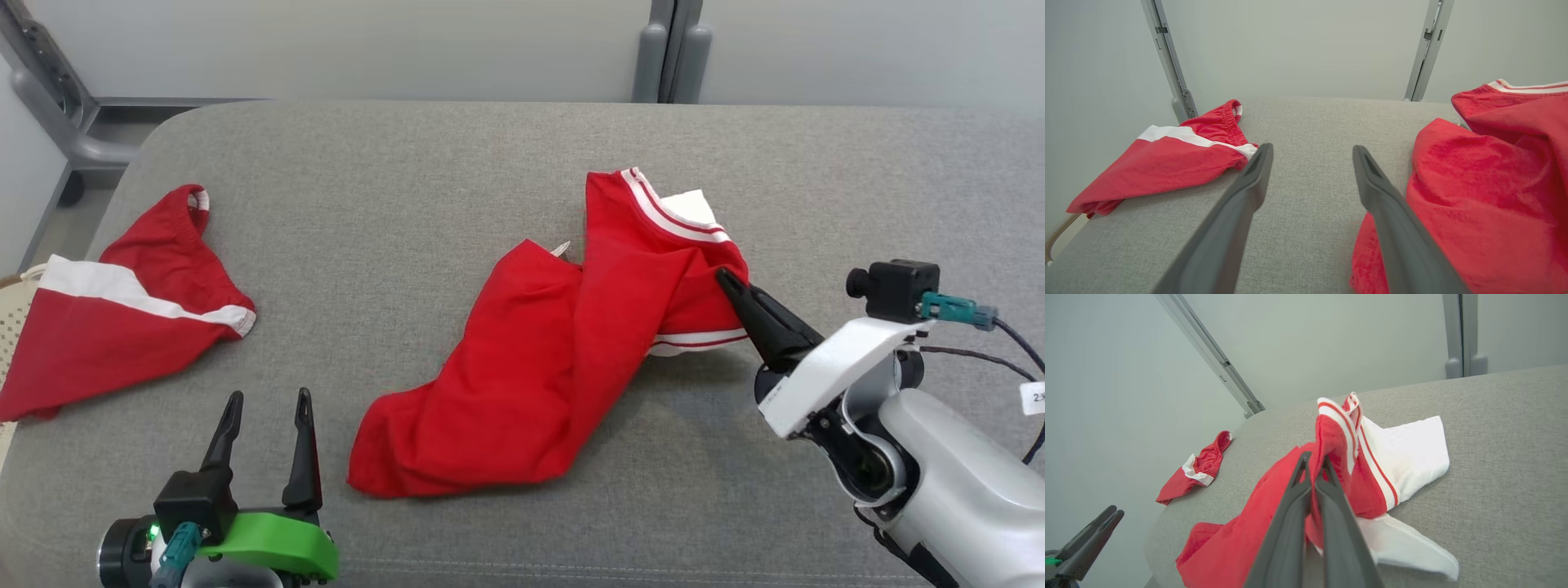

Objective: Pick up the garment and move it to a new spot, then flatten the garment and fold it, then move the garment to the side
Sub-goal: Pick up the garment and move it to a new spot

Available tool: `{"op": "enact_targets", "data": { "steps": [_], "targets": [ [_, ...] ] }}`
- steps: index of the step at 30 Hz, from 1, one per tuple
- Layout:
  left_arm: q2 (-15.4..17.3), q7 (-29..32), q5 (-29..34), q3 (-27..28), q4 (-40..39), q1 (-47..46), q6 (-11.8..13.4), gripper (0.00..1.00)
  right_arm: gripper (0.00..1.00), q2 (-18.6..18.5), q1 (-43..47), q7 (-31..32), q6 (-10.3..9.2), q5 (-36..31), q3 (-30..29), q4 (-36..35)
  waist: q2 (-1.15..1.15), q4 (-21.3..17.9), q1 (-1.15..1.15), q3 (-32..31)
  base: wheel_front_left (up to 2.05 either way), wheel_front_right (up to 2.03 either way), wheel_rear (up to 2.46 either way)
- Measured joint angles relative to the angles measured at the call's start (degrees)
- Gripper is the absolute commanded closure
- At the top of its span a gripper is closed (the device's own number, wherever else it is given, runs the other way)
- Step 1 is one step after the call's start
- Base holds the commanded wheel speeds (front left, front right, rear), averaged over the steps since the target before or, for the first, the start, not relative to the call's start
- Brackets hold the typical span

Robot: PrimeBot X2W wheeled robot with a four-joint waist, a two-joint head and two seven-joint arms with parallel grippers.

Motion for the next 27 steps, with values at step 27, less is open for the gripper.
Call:
{"op": "enact_targets", "data": {
  "steps": [27],
  "targets": [
    [-0.03, 0.00, -0.46, -1.40, -0.32, 1.27, 0.38, 0.00, 1.00, -0.03, 9.83, 9.47, -0.01, 0.02, -14.90, -1.63, 0.00, -1.26, 0.00, -0.86, 0.00, 0.00, 0.00]
  ]
}}
